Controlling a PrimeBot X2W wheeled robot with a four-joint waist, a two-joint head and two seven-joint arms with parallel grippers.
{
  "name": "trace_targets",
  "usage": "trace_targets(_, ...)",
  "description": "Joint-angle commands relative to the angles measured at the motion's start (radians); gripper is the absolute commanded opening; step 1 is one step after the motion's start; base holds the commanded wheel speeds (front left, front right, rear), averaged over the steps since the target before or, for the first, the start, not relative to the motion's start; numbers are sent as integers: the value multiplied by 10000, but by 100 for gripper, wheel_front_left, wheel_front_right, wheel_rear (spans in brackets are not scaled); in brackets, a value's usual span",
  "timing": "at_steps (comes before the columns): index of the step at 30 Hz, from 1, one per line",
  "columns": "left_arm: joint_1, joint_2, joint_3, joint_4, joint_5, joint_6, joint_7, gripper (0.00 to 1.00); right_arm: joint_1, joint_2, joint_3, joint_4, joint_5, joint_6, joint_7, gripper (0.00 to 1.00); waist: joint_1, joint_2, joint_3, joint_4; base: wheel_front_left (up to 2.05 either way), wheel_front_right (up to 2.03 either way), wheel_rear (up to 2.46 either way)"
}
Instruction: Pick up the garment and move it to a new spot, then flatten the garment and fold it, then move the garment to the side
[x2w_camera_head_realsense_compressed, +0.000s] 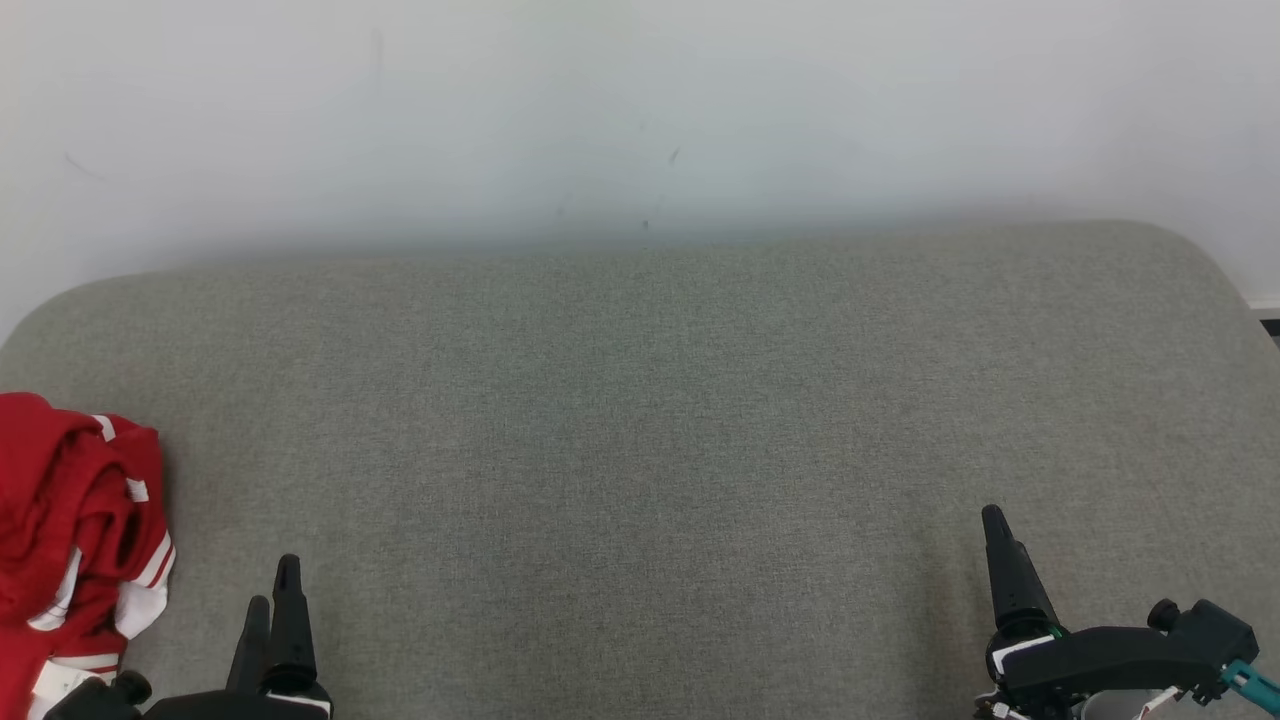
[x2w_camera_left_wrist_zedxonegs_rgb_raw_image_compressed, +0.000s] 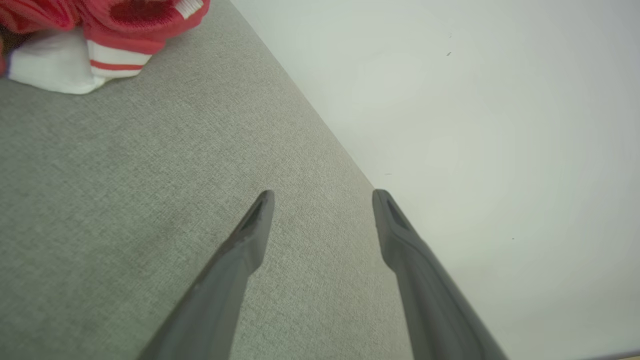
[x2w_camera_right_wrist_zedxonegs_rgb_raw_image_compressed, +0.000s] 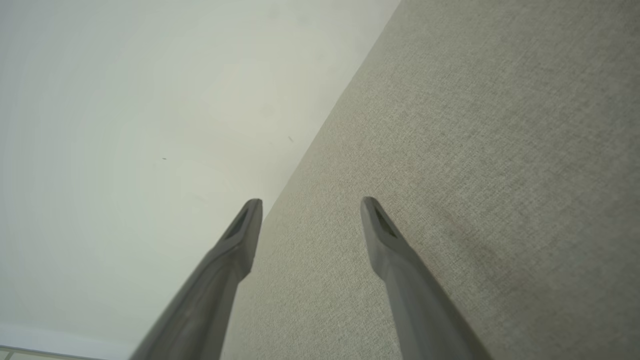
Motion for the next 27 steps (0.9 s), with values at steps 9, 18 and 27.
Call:
trace_targets(9, -112, 69, -89, -599, 1943, 130, -417, 100, -231, -78, 30, -647, -1706, 29, -416, 100, 0, 0, 45, -36, 0, 0, 0)
trace_targets(18, -59, 77, -125, -649, 3104, 223, -671, 100, -233, -123, 149, -954, -2731, 33, -670, 100, 0, 0, 34, -82, 0, 0, 0)
trace_targets(27, -2, 115, -175, -407, 4358, 438, -936, 100, -245, -189, 237, -858, -3927, 37, -929, 100, 0, 0, 8, -122, 0, 0, 0)
